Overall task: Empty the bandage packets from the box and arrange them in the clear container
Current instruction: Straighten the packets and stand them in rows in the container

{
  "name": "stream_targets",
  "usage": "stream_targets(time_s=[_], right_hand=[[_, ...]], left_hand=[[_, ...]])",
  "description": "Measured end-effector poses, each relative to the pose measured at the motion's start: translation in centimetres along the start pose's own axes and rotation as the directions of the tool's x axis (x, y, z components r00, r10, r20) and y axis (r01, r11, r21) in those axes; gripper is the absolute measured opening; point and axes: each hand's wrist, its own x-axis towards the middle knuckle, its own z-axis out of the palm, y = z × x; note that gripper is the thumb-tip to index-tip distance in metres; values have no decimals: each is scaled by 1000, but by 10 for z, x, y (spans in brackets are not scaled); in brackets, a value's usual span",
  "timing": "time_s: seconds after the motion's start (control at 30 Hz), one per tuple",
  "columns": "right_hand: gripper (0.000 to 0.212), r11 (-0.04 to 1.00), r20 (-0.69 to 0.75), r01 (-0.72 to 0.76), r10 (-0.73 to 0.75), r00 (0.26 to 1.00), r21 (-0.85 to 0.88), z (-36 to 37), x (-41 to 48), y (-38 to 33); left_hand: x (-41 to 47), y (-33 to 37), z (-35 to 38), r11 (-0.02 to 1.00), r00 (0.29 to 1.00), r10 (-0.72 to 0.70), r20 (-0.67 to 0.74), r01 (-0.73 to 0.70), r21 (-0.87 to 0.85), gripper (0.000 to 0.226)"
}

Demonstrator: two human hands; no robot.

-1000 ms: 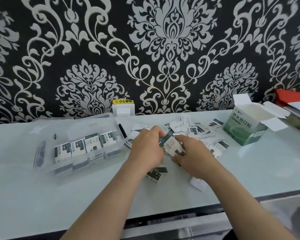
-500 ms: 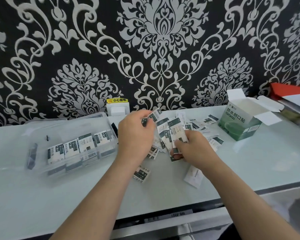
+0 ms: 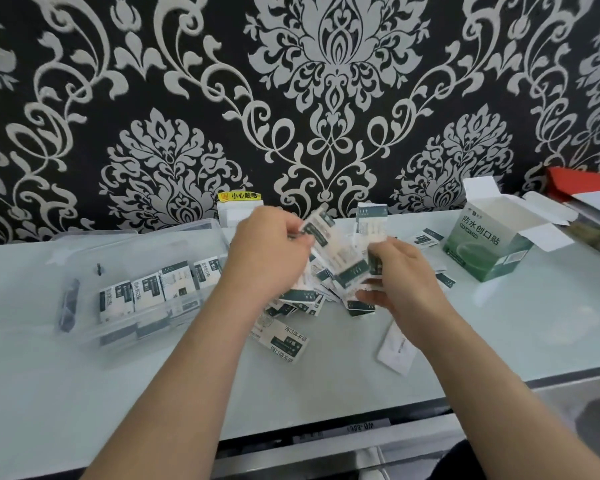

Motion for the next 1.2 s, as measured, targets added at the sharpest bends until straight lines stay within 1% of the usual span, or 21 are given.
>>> stream_targets(time_s=[0.07,0.13,0.2,0.27,0.3,0.33,0.4,0.47,0.53,0.63,0.7,0.73,0.77,0.8,0.83,0.87,0.9,0.93,1.0,1.1,1.2], right_hand=[[27,999,110,-11,6,994,52,4,-5,-2],[29,999,253,-6,-7,967,51,9,-10,-2],[24,999,308,31,-35,951,19,14,-13,0],[18,999,285,20,-29,958,35,18,-12,1],[19,997,270,-23,2,963,76,19,-12,2],[19,989,260,-79,43,965,128,20,-11,1],[19,962,283,-174,110,953,212,19,-12,-1],[25,950,366,-209,115,923,230,19,-14,-3],[33,957,429,-195,87,899,215,21,-17,-3],[28,963,390,-147,49,920,225,17,-17,-1],[21,959,301,-106,23,953,262,7,-12,-2],[19,950,238,-90,17,971,300,0,-8,-3],[19,936,166,-78,21,986,343,-8,-5,-5],[18,923,92,-65,32,995,380,-17,-2,-6],[17,913,32,-53,44,999,404,-25,1,-6],[16,909,-10,-48,57,998,415,-31,2,-6],[16,909,-31,-48,67,997,413,-36,3,-5],[16,913,-39,-50,72,997,404,-38,3,-4],[16,923,-34,-60,78,996,381,-41,2,-2],[17,936,-7,-76,84,996,344,-41,1,-1],[17,949,10,-92,93,996,302,-40,1,1]], left_hand=[[2,-3,6,991,1000,11,15,-13,130,15],[3,-4,9,984,1000,4,8,-5,176,17],[6,-5,12,987,1000,-10,13,8,163,18],[7,-7,14,997,1000,-15,11,14,71,10],[8,-8,15,1000,1000,-7,-20,7,0,8],[9,-8,17,998,997,17,-79,-22,-63,12],[12,-6,22,981,959,95,-266,-135,-138,16],[13,-3,28,959,894,161,-418,-242,-147,16],[15,-2,39,951,867,192,-461,-281,-132,19],[20,1,58,968,893,161,-421,-225,-108,26],[23,2,65,958,928,85,-364,-177,-227,28],[26,1,68,956,950,67,-304,-149,-253,27],[27,-1,69,974,976,68,-205,-110,-198,27],[27,-3,70,996,995,73,-66,-76,-47,29],[26,-5,71,988,995,52,88,-65,143,34],[23,-7,73,944,975,14,222,-86,319,46],[20,-7,75,886,949,-33,314,-118,449,61],[18,-9,77,838,929,-74,363,-140,528,72],[17,-9,81,817,925,-103,366,-132,561,77],[19,-8,80,862,964,-51,261,-90,499,64],[17,-9,77,942,993,2,114,-39,332,51]])
